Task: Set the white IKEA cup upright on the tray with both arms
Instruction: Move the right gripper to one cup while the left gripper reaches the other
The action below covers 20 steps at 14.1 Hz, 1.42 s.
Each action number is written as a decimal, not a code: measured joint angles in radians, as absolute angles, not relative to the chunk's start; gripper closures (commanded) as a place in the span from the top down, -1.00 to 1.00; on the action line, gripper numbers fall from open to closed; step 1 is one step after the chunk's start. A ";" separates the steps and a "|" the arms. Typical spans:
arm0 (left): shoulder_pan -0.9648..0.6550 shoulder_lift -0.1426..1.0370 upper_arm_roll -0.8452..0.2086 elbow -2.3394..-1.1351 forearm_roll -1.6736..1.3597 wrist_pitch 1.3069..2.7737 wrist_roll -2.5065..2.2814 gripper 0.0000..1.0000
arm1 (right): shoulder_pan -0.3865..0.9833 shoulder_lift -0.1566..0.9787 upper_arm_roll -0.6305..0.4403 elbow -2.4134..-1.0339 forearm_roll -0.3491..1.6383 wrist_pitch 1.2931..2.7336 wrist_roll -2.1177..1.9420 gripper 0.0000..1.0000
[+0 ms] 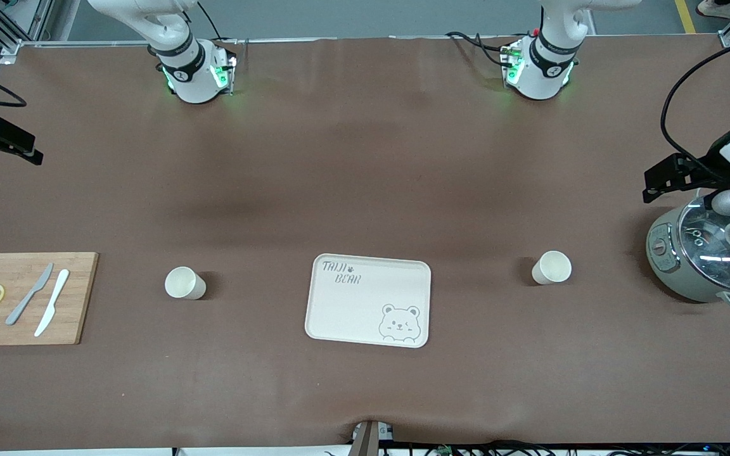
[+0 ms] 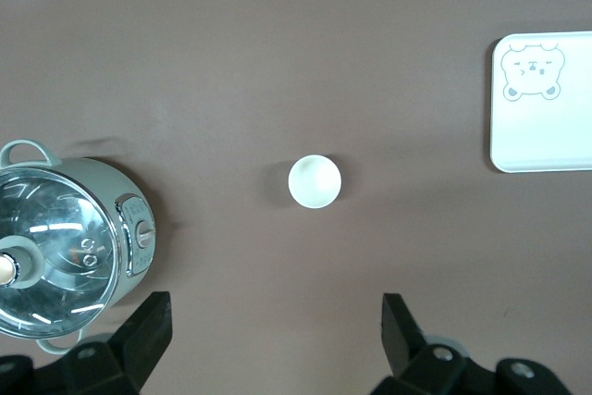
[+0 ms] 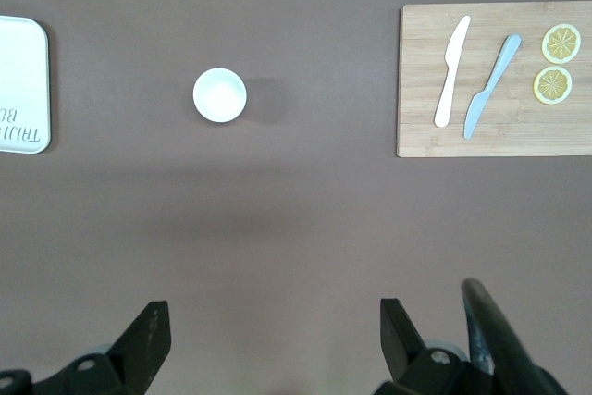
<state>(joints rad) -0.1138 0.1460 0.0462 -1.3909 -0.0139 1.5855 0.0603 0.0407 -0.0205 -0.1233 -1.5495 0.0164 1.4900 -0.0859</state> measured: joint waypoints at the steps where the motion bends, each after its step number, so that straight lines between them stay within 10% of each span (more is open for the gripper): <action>1: -0.114 0.146 0.046 -1.391 -0.014 1.588 0.061 1.00 | 0.041 -0.020 -0.123 -1.549 0.016 1.490 -0.086 1.00; 9: -0.118 0.196 0.044 -1.426 -0.012 1.629 0.062 1.00 | 0.040 -0.013 -0.126 -1.549 0.016 1.490 -0.086 1.00; 20: -0.092 0.203 0.044 -1.968 -0.011 2.176 0.180 1.00 | 0.036 0.072 -0.123 -1.548 0.023 1.523 -0.086 1.00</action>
